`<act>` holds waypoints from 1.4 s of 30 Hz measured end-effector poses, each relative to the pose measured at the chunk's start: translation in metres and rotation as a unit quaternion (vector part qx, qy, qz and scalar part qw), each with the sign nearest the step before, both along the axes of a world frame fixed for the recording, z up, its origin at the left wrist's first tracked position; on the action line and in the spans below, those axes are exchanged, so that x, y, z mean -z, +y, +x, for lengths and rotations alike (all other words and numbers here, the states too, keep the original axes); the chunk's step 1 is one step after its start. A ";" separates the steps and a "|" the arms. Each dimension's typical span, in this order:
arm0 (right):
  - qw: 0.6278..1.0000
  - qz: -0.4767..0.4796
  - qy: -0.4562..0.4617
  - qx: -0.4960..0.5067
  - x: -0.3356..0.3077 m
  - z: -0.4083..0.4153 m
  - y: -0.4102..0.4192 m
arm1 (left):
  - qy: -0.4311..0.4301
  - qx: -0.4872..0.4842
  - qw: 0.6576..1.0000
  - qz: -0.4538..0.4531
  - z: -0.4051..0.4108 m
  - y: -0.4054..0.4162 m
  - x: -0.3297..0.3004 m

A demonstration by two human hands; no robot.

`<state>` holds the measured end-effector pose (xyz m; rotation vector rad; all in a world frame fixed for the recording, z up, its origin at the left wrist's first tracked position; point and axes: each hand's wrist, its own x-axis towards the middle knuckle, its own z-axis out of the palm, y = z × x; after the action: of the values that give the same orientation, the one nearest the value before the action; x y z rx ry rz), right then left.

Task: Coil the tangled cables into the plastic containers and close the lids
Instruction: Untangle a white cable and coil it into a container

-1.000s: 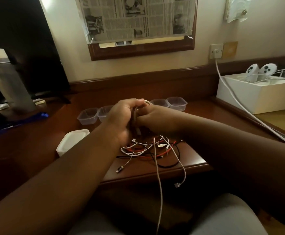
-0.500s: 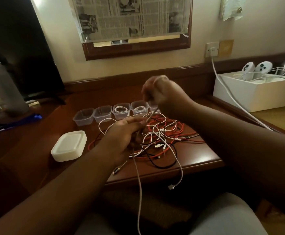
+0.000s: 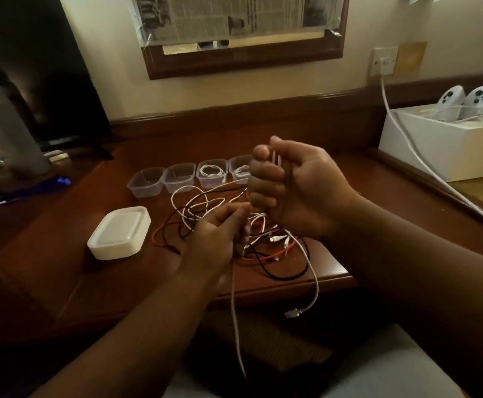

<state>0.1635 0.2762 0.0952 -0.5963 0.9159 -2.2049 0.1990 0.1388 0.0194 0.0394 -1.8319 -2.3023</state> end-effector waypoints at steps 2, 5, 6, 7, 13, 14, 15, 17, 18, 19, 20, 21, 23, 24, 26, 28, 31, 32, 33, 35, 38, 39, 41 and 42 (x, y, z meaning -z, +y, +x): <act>0.964 0.107 0.174 0.168 0.006 -0.010 0.002 | -0.004 0.008 0.998 -0.062 0.003 0.005 0.005; 0.622 0.451 0.547 0.332 0.024 -0.026 0.007 | 0.028 -0.016 0.979 -0.199 0.001 -0.003 0.001; 0.533 0.523 0.591 0.304 0.029 -0.029 0.007 | 0.051 -0.029 0.970 -0.238 0.000 -0.008 -0.002; 0.519 0.566 0.584 0.264 0.033 -0.029 0.008 | 0.072 -0.044 0.960 -0.268 -0.002 -0.013 -0.005; 0.927 0.337 0.139 -0.090 0.031 -0.016 0.013 | 0.031 -0.015 0.995 -0.098 -0.012 -0.019 -0.002; 0.953 0.263 0.082 -0.126 0.028 -0.015 0.013 | 0.018 0.004 0.999 -0.026 -0.011 -0.013 0.000; 0.971 0.191 0.044 -0.140 0.024 -0.013 0.011 | 0.008 0.019 1.000 0.023 -0.010 -0.006 0.002; 0.993 0.056 -0.011 -0.100 0.021 -0.011 0.006 | -0.011 0.030 0.999 0.039 -0.007 0.008 0.007; 0.998 0.008 -0.021 -0.051 0.021 -0.011 0.003 | -0.015 0.032 0.999 0.024 -0.004 0.013 0.007; 1.000 -0.015 -0.004 0.004 0.024 -0.013 0.002 | -0.017 0.036 0.999 -0.003 0.000 0.018 0.006; 0.997 -0.008 0.041 0.060 0.026 -0.016 0.002 | -0.016 0.038 0.998 -0.048 0.003 0.020 0.005; 0.985 0.031 0.119 0.118 0.030 -0.019 0.003 | -0.015 0.039 0.993 -0.107 0.005 0.019 0.005; 0.882 0.212 0.355 0.228 0.033 -0.023 0.003 | 0.007 0.038 0.972 -0.232 0.006 0.013 0.002; 0.769 0.338 0.474 0.265 0.035 -0.025 0.003 | 0.028 0.031 0.958 -0.284 0.006 0.008 0.000; 0.551 0.509 0.614 0.246 0.040 -0.027 0.002 | 0.074 -0.009 0.929 -0.363 0.004 -0.004 -0.005; 0.534 0.555 0.600 0.215 0.047 -0.023 0.002 | 0.106 -0.041 0.913 -0.391 0.000 -0.015 -0.010; 0.790 0.504 0.327 0.124 0.046 -0.016 0.003 | 0.108 -0.048 0.928 -0.353 -0.009 -0.026 -0.015; 0.847 0.474 0.234 0.058 0.044 -0.016 0.004 | 0.105 -0.041 0.940 -0.323 -0.011 -0.026 -0.017; 0.892 0.424 0.156 -0.012 0.042 -0.015 0.006 | 0.090 -0.027 0.959 -0.268 -0.011 -0.024 -0.016; 0.946 0.289 0.052 -0.137 0.039 -0.014 0.008 | 0.028 0.035 0.995 -0.091 -0.009 -0.014 -0.012; 0.973 0.118 -0.006 -0.199 0.035 -0.012 0.009 | -0.043 0.083 0.993 0.072 -0.004 0.007 -0.004; 0.977 0.076 -0.026 -0.196 0.035 -0.013 0.010 | -0.055 0.080 0.992 0.078 -0.002 0.012 -0.001; 0.984 0.020 -0.047 -0.169 0.034 -0.012 0.008 | -0.068 0.069 0.994 0.057 -0.002 0.016 0.009; 0.990 0.011 -0.042 -0.132 0.034 -0.012 0.006 | -0.071 0.067 0.994 0.045 -0.003 0.016 0.012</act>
<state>0.1520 0.2823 0.0614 -0.5759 0.7695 -1.9649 0.1962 0.1549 0.0071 0.0992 -1.8473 -2.5346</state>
